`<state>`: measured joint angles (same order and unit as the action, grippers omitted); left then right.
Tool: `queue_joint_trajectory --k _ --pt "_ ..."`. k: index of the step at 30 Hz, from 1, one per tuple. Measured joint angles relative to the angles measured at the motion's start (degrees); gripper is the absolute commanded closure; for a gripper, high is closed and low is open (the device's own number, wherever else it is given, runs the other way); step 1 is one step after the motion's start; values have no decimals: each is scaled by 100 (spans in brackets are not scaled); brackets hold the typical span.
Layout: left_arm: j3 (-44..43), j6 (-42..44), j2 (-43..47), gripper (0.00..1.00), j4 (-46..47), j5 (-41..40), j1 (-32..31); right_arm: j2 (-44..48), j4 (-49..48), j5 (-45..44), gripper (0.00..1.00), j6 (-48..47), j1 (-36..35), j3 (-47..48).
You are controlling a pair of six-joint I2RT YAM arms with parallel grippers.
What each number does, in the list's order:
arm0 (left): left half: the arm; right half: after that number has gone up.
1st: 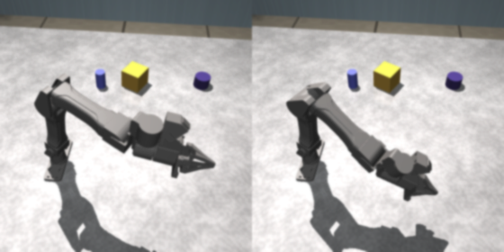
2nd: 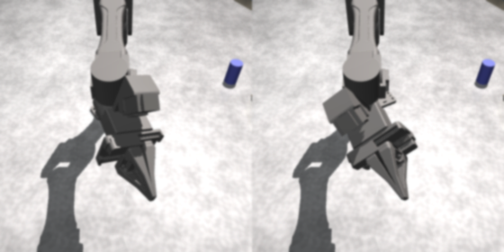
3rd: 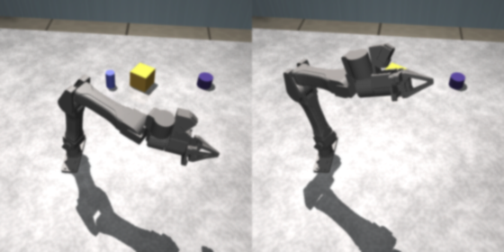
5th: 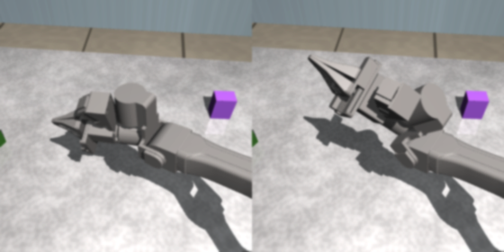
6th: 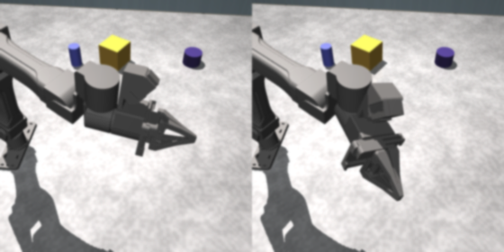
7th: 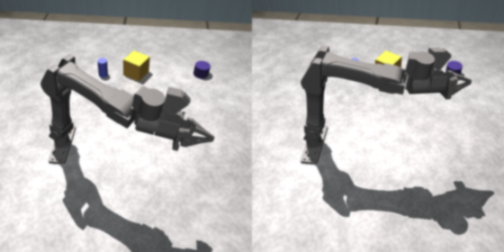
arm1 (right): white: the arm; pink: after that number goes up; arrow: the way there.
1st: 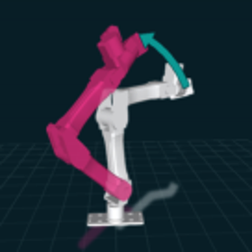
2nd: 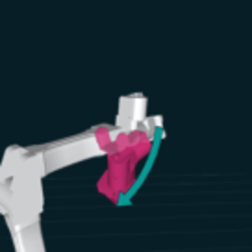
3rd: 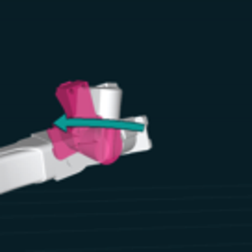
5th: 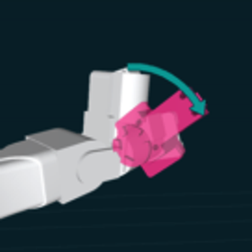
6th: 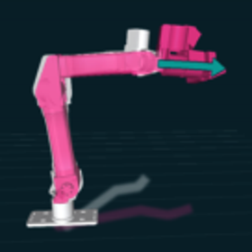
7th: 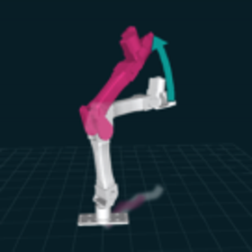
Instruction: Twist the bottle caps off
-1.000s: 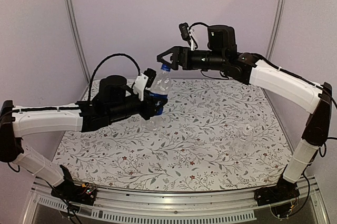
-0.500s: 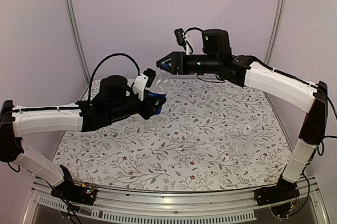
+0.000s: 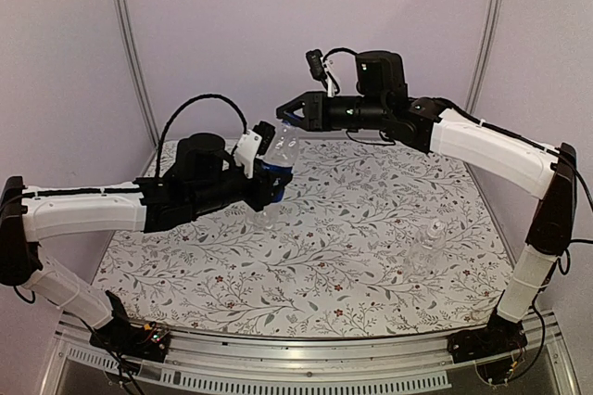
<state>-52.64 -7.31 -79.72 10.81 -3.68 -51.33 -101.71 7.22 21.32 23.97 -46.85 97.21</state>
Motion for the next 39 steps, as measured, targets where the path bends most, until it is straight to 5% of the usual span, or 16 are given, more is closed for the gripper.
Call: queue_joint_trajectory --k 10,25,35,39 --pt "83 57 26 64 225 472 15 107 -39 483 100 -404 103 -87" --pt "337 -170 92 63 1158 3716 138 273 -166 4203 100 -2041 435 -109" --pt "365 -398 -42 63 1532 4996 136 234 -302 5211 87 -2334 363 -109" --pt "369 -433 -46 63 1547 4979 136 234 -295 5184 70 -2334 369 -109"
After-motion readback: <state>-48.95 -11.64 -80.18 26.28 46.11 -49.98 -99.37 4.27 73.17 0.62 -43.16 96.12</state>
